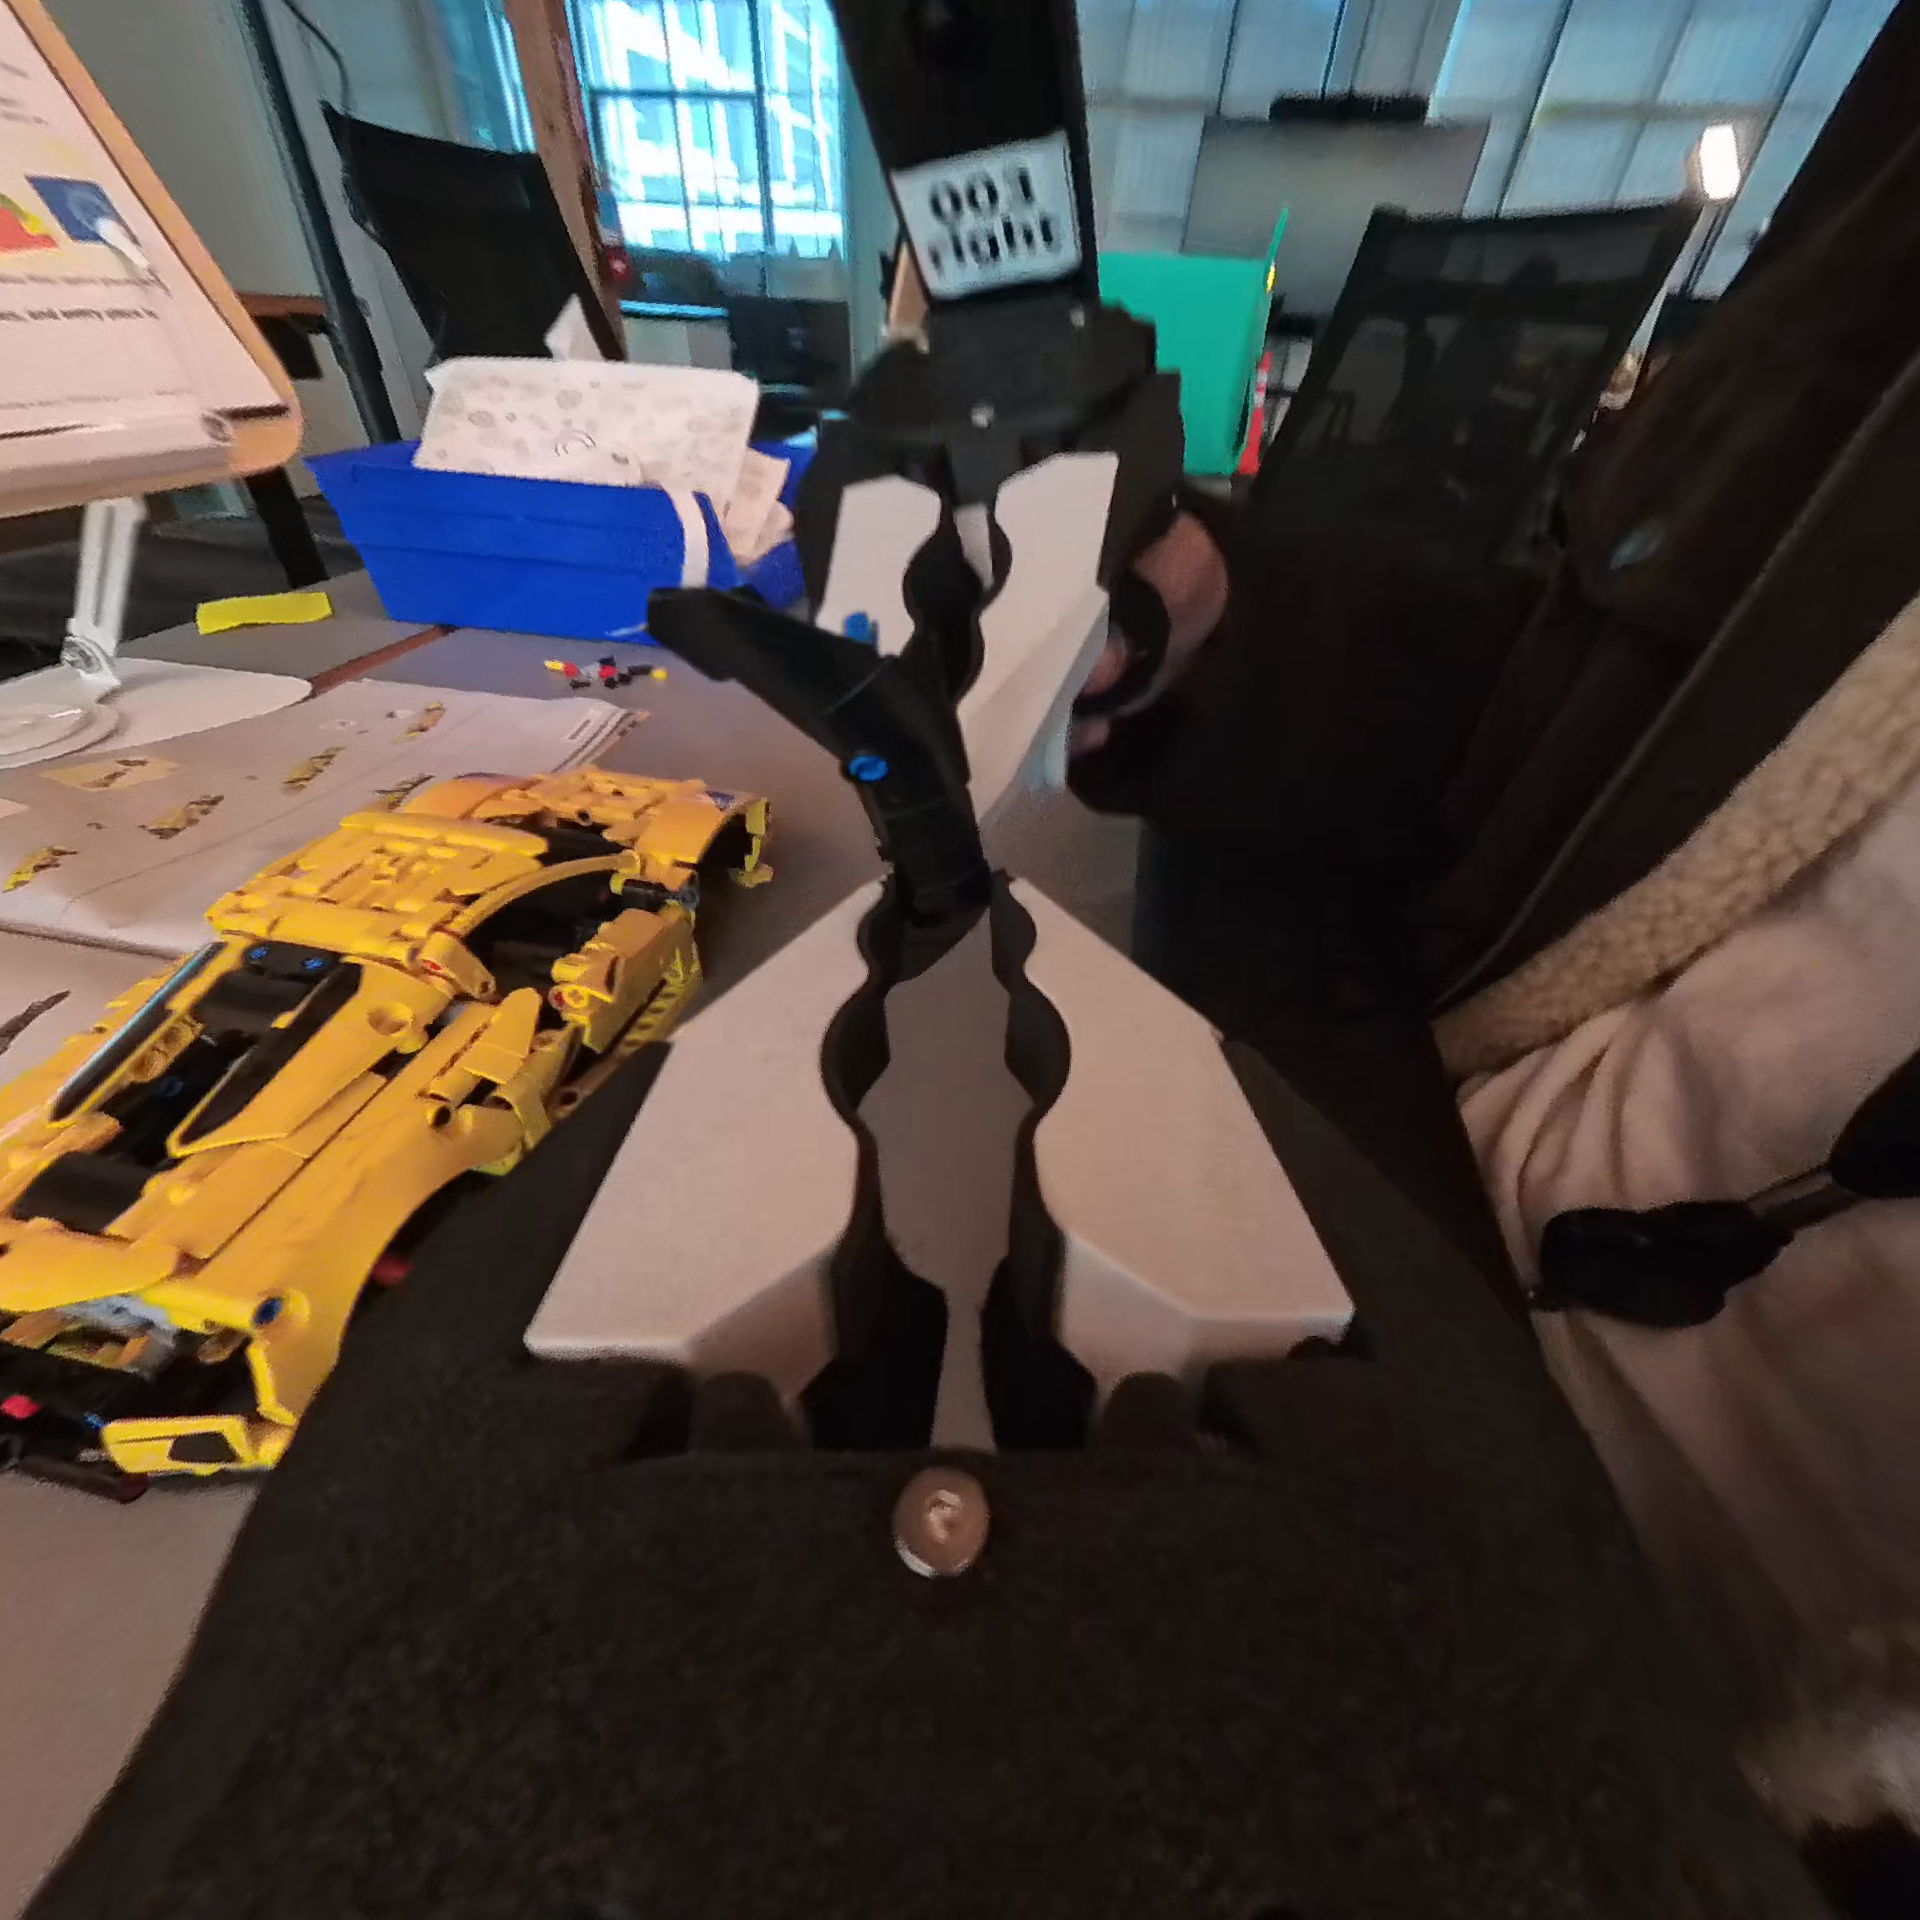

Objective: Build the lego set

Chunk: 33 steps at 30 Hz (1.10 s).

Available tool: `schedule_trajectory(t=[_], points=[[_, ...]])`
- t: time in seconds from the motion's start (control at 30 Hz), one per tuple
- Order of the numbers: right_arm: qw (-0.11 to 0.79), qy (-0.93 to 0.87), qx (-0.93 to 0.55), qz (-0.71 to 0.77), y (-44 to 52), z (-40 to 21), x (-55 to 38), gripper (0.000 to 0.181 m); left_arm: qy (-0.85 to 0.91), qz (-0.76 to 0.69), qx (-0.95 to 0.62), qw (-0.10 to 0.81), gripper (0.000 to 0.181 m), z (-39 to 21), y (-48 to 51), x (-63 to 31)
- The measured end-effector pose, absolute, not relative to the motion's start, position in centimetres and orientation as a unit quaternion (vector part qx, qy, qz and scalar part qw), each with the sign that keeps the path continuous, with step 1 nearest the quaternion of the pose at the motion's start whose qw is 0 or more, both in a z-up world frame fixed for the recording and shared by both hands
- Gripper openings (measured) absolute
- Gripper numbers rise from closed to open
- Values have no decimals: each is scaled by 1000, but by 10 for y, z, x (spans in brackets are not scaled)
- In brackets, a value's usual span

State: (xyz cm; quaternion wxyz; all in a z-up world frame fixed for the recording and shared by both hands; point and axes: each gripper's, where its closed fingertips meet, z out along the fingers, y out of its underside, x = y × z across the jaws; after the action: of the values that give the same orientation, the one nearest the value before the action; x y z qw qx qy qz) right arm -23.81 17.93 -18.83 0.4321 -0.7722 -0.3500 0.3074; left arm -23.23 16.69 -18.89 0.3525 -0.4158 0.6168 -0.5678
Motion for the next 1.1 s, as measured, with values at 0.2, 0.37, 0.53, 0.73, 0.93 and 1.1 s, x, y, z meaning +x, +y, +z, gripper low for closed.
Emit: schedule_trajectory(t=[0.2,0.37,0.53,0.73,0.93,1.1], points=[[343,-395,-783,336,161,-198,-239,5,652,-565,-395,316,16,-198,148,-234],[321,-408,-772,366,155,-201,-241,5,662,-562,-393,303,16,-202,143,-234],[374,-390,-759,363,165,-194,-242,5,640,-576,-405,308,16,-196,151,-233],[444,-357,-722,392,171,-175,-244,5,595,-625,-398,312,16,-176,157,-236],[553,-328,-645,412,177,-150,-251,5,532,-695,-383,294,16,-151,163,-245],[587,-301,-620,424,179,-146,-256,5,519,-711,-381,283,16,-148,164,-248]])
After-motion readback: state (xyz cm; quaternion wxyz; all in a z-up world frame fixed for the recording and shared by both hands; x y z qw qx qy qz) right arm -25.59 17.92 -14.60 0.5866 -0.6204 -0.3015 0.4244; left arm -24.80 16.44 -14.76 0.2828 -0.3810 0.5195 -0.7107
